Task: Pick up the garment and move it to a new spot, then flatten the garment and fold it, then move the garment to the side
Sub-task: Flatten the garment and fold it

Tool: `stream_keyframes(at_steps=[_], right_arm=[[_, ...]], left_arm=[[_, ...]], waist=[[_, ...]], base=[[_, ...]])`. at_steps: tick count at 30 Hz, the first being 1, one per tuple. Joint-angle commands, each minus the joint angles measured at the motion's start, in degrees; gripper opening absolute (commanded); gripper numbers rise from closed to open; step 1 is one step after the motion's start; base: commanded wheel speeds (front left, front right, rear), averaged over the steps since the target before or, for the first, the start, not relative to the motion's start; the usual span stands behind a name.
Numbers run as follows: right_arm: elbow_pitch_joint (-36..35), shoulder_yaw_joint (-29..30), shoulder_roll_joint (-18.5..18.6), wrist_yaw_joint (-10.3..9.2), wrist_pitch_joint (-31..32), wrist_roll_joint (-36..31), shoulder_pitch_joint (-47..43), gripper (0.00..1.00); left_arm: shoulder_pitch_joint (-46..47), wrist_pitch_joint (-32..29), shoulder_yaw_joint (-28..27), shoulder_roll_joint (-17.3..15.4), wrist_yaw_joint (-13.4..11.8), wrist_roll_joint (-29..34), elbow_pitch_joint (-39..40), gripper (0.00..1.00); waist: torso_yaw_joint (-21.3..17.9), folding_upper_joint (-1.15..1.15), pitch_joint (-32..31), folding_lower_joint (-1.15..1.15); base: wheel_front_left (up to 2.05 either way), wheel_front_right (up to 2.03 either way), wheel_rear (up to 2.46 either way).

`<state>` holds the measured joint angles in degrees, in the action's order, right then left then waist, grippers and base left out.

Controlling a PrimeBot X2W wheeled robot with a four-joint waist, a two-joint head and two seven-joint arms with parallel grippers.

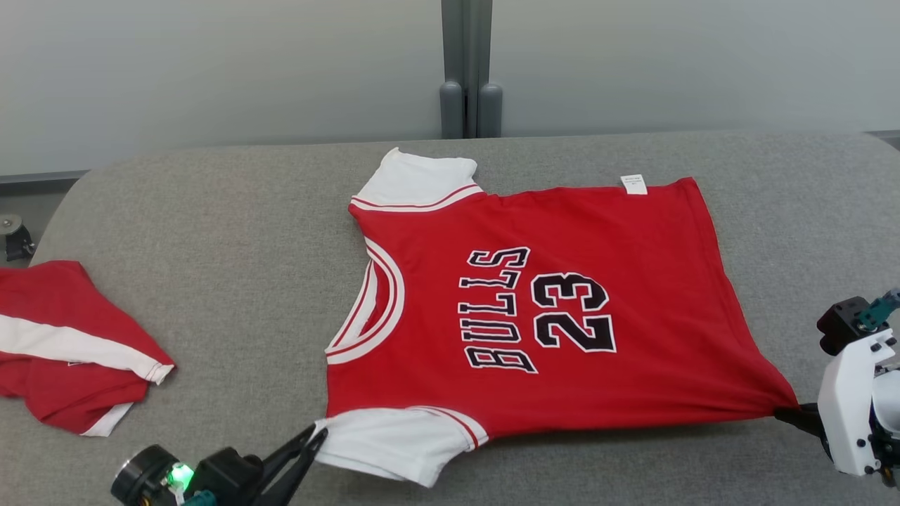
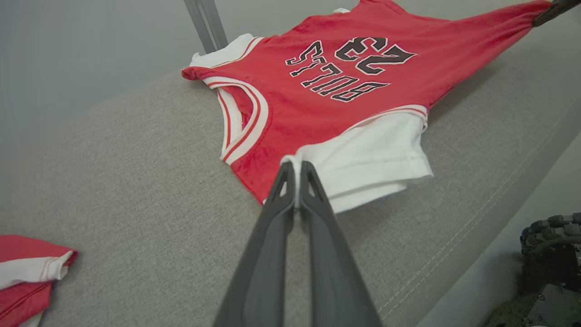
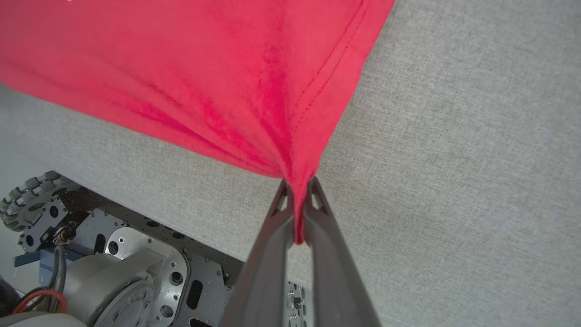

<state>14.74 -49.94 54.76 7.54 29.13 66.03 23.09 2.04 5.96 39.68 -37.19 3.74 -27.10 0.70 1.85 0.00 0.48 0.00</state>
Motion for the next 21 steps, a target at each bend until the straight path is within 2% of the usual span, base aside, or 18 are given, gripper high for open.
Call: stream_keyframes(at_steps=[1,13,21], right_arm=[[0.17,1.38,-0.65,-0.1,1.82,0.11,0.99,0.0],[2.99,8.58,-6.45,-0.1,9.33,-5.41,7.34,0.0],[6.86,13.1,-10.04,-0.1,10.59,-9.03,10.33,0.0]], left_arm=[[3.02,0.32,-0.63,0.14,-0.1,0.97,-0.35,0.0],[17.17,0.47,0.34,3.03,2.6,2.76,-7.83,0.0],[23.57,2.42,1.97,5.23,3.29,2.38,-13.9,0.0]], waist=[[-0.22,0.0,1.21,0.0],[-0.84,0.0,9.07,0.0],[-0.71,0.0,11.81,0.0]], base=[[0.0,0.0,0.0],[0.0,0.0,0.0],[0.0,0.0,0.0]])
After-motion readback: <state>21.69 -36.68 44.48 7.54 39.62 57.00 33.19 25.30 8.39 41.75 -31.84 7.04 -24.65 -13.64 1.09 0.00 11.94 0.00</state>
